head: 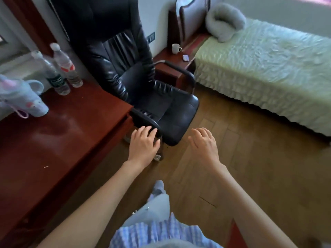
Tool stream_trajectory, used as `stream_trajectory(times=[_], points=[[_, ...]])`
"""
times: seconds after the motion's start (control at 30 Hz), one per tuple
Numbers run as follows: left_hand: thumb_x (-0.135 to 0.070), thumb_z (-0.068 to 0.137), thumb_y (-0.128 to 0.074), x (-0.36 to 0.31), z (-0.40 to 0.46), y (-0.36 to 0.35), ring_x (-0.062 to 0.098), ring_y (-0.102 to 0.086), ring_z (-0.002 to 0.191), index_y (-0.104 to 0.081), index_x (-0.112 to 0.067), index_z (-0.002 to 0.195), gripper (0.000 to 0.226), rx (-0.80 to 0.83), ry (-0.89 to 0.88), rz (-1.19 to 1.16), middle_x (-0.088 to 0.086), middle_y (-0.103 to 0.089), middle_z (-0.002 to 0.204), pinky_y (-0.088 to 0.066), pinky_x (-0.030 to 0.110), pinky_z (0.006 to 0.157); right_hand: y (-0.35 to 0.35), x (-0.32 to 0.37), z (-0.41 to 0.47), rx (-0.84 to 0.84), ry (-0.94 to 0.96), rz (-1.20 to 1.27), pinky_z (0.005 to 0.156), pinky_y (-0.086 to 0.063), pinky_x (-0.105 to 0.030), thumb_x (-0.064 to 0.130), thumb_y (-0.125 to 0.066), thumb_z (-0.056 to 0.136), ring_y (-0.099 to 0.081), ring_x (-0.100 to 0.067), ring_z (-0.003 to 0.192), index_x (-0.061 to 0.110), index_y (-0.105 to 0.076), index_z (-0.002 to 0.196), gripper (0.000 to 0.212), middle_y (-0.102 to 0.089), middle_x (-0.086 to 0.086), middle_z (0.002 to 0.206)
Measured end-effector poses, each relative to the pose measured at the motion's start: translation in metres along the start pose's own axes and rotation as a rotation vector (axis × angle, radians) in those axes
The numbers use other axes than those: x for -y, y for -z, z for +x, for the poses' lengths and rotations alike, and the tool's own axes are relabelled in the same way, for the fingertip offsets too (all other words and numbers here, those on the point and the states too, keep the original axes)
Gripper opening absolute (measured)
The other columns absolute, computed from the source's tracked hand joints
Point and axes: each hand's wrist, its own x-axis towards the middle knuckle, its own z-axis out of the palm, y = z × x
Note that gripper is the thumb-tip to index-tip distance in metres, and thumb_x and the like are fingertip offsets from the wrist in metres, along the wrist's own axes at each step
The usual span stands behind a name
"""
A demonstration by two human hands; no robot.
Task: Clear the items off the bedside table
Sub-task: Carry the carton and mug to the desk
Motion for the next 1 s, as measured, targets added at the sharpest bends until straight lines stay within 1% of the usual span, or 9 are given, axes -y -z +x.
stream_trajectory(times=[0.13, 0.23, 0.37, 0.5, 0.67, 0.83, 1.0], points=[[-0.034, 0.088, -0.059, -0.024, 0.06, -0.019, 0.029, -0.047, 0.126, -0.057, -0.012, 0.127, 0.045, 0.038, -0.088, -0.001, 0.012, -0.057, 0.13, -0.035, 0.047, 0.105, 0.012, -0.037, 0.028, -0.04, -0.094, 0.003, 0.106, -0.036, -0.047, 0.027, -0.049, 0.096, -0.043, -0.03, 0.129, 0.008, -0.057, 0.122, 0.033, -0.059, -0.009, 0.126], [-0.035, 0.089, -0.056, -0.037, 0.111, -0.038, 0.029, -0.045, 0.128, -0.054, -0.013, 0.13, 0.046, 0.074, -0.139, -0.018, 0.011, -0.054, 0.133, -0.033, 0.047, 0.108, 0.016, -0.062, 0.061, -0.059, -0.156, -0.009, 0.106, -0.038, -0.049, 0.027, -0.049, 0.096, -0.044, -0.03, 0.128, 0.009, -0.057, 0.122, 0.033, -0.06, -0.009, 0.126], [-0.036, 0.091, -0.054, -0.056, 0.179, -0.06, 0.027, -0.042, 0.13, -0.052, -0.013, 0.132, 0.047, 0.122, -0.21, -0.042, 0.01, -0.052, 0.136, -0.03, 0.046, 0.109, 0.023, -0.092, 0.107, -0.073, -0.249, -0.045, 0.107, -0.037, -0.047, 0.027, -0.047, 0.096, -0.043, -0.029, 0.129, 0.008, -0.056, 0.124, 0.035, -0.058, -0.01, 0.128], [-0.035, 0.09, -0.055, -0.072, 0.236, -0.079, 0.028, -0.044, 0.129, -0.052, -0.012, 0.131, 0.047, 0.156, -0.303, -0.05, 0.011, -0.053, 0.135, -0.031, 0.046, 0.109, 0.028, -0.12, 0.143, -0.091, -0.347, -0.084, 0.109, -0.035, -0.043, 0.029, -0.048, 0.096, -0.042, -0.026, 0.13, 0.008, -0.054, 0.127, 0.038, -0.057, -0.009, 0.13], [-0.035, 0.09, -0.056, -0.096, 0.298, -0.101, 0.029, -0.044, 0.129, -0.052, -0.011, 0.132, 0.048, 0.208, -0.378, -0.053, 0.013, -0.052, 0.135, -0.033, 0.048, 0.108, 0.037, -0.155, 0.182, -0.099, -0.419, -0.102, 0.109, -0.035, -0.042, 0.029, -0.049, 0.095, -0.041, -0.026, 0.13, 0.007, -0.055, 0.126, 0.038, -0.057, -0.009, 0.13], [-0.033, 0.089, -0.057, -0.124, 0.358, -0.132, 0.03, -0.045, 0.127, -0.053, -0.009, 0.131, 0.048, 0.235, -0.4, -0.065, 0.015, -0.053, 0.134, -0.033, 0.048, 0.108, 0.049, -0.2, 0.231, -0.098, -0.461, -0.123, 0.109, -0.035, -0.041, 0.029, -0.049, 0.096, -0.041, -0.025, 0.13, 0.008, -0.055, 0.127, 0.039, -0.055, -0.01, 0.131], [-0.032, 0.09, -0.056, -0.162, 0.429, -0.166, 0.029, -0.045, 0.127, -0.053, -0.008, 0.131, 0.048, 0.237, -0.363, -0.111, 0.014, -0.053, 0.134, -0.034, 0.046, 0.108, 0.058, -0.26, 0.295, -0.083, -0.422, -0.116, 0.107, -0.036, -0.042, 0.028, -0.051, 0.095, -0.043, -0.026, 0.129, 0.006, -0.056, 0.126, 0.038, -0.057, -0.01, 0.129]])
